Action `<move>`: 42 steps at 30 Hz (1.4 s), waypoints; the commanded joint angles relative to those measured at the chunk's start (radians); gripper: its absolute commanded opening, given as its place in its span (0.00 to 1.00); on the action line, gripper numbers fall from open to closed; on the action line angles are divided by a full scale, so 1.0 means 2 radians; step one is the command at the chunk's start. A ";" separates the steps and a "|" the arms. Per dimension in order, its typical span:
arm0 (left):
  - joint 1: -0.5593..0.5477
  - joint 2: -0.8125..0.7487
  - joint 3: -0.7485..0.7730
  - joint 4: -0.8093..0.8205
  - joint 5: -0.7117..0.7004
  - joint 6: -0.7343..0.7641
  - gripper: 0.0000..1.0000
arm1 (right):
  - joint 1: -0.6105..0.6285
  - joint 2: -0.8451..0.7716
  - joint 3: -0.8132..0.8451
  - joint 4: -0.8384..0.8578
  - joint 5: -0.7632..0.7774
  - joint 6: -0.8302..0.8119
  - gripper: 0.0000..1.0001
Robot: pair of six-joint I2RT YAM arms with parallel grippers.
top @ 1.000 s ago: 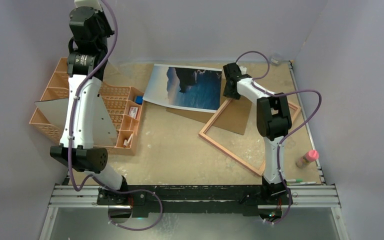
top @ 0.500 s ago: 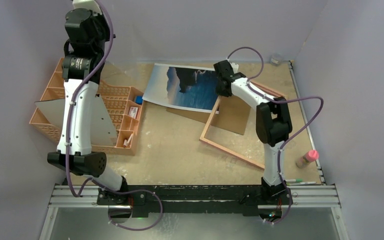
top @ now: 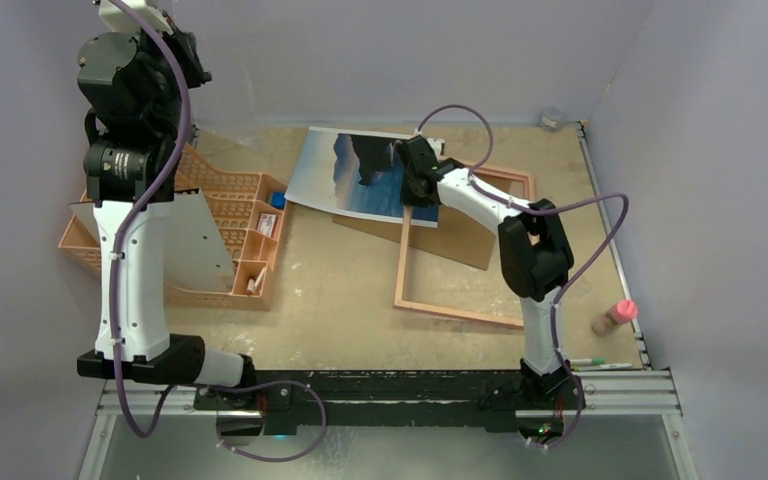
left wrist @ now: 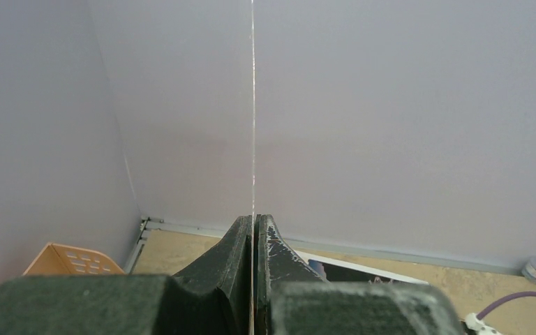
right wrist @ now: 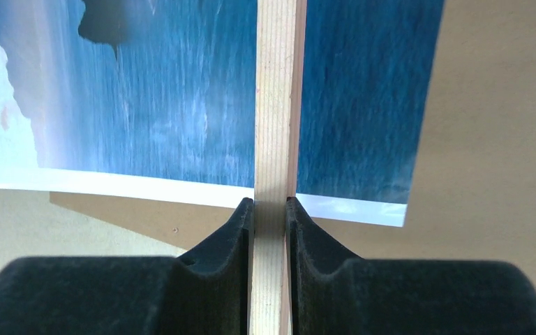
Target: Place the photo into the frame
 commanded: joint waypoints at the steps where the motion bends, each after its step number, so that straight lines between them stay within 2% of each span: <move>1: 0.001 -0.019 0.015 0.014 0.023 -0.002 0.00 | 0.011 0.006 -0.005 0.018 -0.022 0.008 0.16; 5: 0.001 -0.028 0.013 0.014 0.055 0.004 0.00 | 0.015 0.017 -0.006 0.018 -0.041 0.005 0.24; 9: 0.001 -0.037 0.007 0.019 0.101 0.007 0.00 | 0.015 0.017 0.002 0.009 -0.059 0.003 0.41; 14: 0.001 -0.037 0.003 0.017 0.166 -0.002 0.00 | 0.009 -0.020 0.022 0.015 -0.052 -0.011 0.64; 19: 0.001 -0.036 -0.004 0.023 0.242 -0.008 0.00 | -0.033 -0.082 0.036 0.046 -0.088 -0.043 0.68; 21: 0.001 -0.035 -0.004 0.027 0.285 -0.011 0.00 | -0.059 -0.120 0.031 0.079 -0.126 -0.075 0.69; 22: 0.001 -0.034 -0.005 0.028 0.309 -0.011 0.00 | -0.070 -0.138 0.027 0.098 -0.149 -0.094 0.74; 24: 0.001 -0.035 -0.012 0.038 0.359 -0.013 0.00 | -0.087 -0.174 0.026 0.121 -0.169 -0.118 0.92; 25: 0.001 -0.036 -0.017 0.044 0.380 -0.013 0.00 | -0.096 -0.190 0.030 0.130 -0.184 -0.129 0.95; 28: 0.001 -0.036 -0.027 0.051 0.435 -0.007 0.00 | -0.111 -0.231 0.046 0.162 -0.237 -0.154 0.99; 34: 0.001 -0.030 -0.028 0.054 0.524 -0.001 0.00 | -0.113 -0.289 0.042 0.256 -0.377 -0.232 0.99; 38: 0.001 -0.035 -0.035 0.050 0.558 0.010 0.00 | -0.113 -0.292 0.061 0.243 -0.464 -0.278 0.99; 42: 0.001 -0.041 -0.045 0.040 0.604 0.044 0.00 | -0.108 -0.280 0.092 0.181 -0.512 -0.329 0.99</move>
